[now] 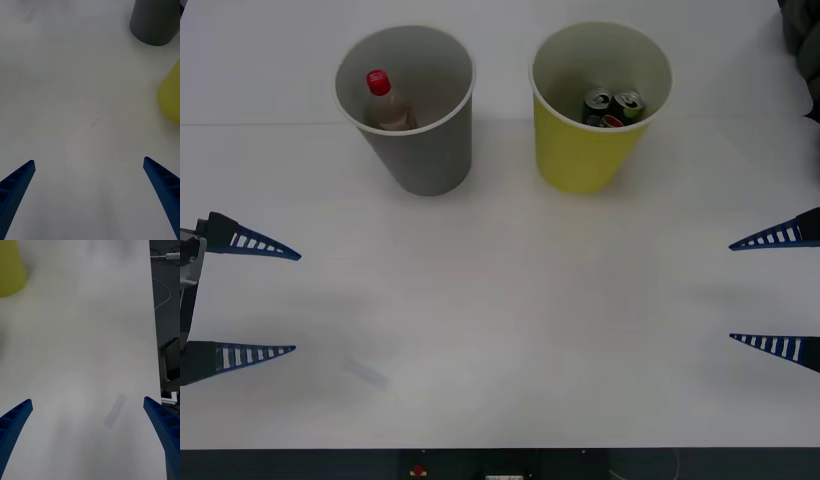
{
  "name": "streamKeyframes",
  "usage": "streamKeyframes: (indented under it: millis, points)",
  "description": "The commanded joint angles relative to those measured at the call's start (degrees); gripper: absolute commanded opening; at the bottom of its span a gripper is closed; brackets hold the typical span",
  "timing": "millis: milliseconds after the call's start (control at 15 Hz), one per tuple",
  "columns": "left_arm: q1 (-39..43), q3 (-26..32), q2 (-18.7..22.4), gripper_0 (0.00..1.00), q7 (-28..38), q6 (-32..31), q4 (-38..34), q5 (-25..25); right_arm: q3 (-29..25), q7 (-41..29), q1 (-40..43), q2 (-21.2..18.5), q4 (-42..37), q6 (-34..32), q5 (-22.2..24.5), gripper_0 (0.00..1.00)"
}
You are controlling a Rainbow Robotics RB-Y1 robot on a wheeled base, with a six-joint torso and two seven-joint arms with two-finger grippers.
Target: Put the can into the green bin and the plastic bottle into the gray bin
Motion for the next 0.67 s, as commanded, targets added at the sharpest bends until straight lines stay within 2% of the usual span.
streamKeyframes:
  millis: [67, 667]
  points:
    - [1.4, -0.01, 0.61, 1.0, -0.94, 0.0, 0.01, 0.03, 0.0, 0.0, 0.0, 0.0, 0.0, 0.0, 0.0, 1.0]
    - [1.75, 0.08, 0.78, 1.0, -1.38, 0.09, 0.89, -0.59, 0.0, 0.0, 0.0, 0.0, 0.0, 0.0, 0.0, 1.0]
